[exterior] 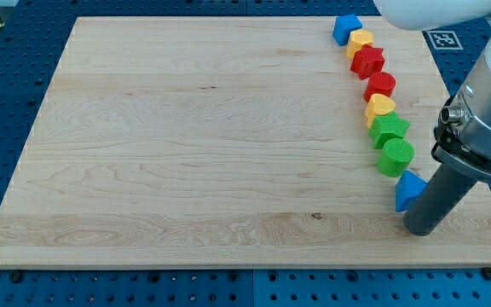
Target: Slide the green star to left a bit
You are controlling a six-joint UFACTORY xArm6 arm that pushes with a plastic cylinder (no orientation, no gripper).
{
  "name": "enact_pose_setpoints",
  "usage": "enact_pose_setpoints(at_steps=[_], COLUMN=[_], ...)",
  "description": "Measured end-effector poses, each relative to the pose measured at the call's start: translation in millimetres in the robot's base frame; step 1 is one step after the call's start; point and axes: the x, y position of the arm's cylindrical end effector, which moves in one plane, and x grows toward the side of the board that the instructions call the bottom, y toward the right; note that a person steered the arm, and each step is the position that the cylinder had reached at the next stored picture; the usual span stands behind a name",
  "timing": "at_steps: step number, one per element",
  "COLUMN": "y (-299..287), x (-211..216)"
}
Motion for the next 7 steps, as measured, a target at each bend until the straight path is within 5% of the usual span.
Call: enact_pose_setpoints(at_steps=[3,7], y=[40,66], x=[0,-129])
